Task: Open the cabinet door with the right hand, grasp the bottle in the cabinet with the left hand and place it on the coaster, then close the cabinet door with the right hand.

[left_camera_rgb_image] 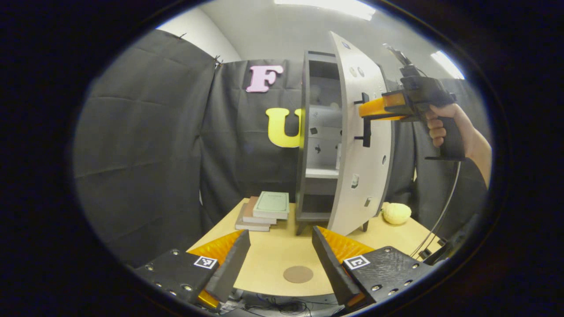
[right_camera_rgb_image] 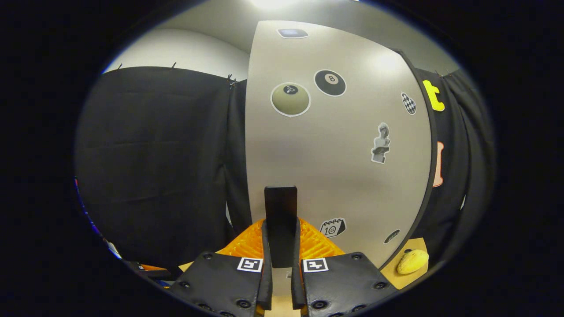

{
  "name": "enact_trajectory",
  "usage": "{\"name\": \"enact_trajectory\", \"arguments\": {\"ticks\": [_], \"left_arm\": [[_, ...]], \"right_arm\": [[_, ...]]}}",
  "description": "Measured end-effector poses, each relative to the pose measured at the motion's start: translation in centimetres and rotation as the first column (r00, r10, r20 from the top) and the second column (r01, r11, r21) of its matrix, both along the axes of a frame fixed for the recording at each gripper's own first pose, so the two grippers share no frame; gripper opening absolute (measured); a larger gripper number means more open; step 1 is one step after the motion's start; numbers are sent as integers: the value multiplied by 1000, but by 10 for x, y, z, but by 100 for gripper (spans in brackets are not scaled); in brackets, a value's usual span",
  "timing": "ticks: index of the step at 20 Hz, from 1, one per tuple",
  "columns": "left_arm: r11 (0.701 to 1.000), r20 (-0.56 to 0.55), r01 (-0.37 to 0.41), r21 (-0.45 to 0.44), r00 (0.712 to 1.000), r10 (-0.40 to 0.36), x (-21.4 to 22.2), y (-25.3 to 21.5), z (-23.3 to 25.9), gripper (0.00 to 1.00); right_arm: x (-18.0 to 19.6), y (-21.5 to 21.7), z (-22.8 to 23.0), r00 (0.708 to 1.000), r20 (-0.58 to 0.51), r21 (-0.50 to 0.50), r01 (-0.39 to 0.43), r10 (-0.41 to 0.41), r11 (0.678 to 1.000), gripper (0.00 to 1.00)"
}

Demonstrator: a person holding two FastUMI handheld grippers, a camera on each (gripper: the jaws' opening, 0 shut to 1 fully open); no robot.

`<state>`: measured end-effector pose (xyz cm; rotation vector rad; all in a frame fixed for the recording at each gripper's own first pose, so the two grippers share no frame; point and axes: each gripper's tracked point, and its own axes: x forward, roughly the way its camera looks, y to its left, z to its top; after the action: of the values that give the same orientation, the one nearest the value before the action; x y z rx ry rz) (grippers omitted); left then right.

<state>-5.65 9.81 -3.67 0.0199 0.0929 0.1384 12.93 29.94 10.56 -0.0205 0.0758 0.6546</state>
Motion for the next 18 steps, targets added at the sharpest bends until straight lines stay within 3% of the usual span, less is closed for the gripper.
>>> {"name": "enact_trajectory", "arguments": {"ticks": [7,16,17,18], "left_arm": [[1000,19,-13,15,1000,12,0,-46,18,86],[1000,27,-6,4,1000,6,-8,-110,22,86],[1000,20,4,8,1000,-5,-7,-118,19,86],[1000,12,16,13,1000,-16,-9,-125,18,86]], "right_arm": [[-2,-15,-2,999,-5,27,-48,49,998,17],[-4,-37,-1,1000,-3,51,-12,13,999,18],[-9,-45,-1,1000,0,56,-3,3,998,11],[-11,-49,0,1000,2,49,3,-3,999,12]]}}
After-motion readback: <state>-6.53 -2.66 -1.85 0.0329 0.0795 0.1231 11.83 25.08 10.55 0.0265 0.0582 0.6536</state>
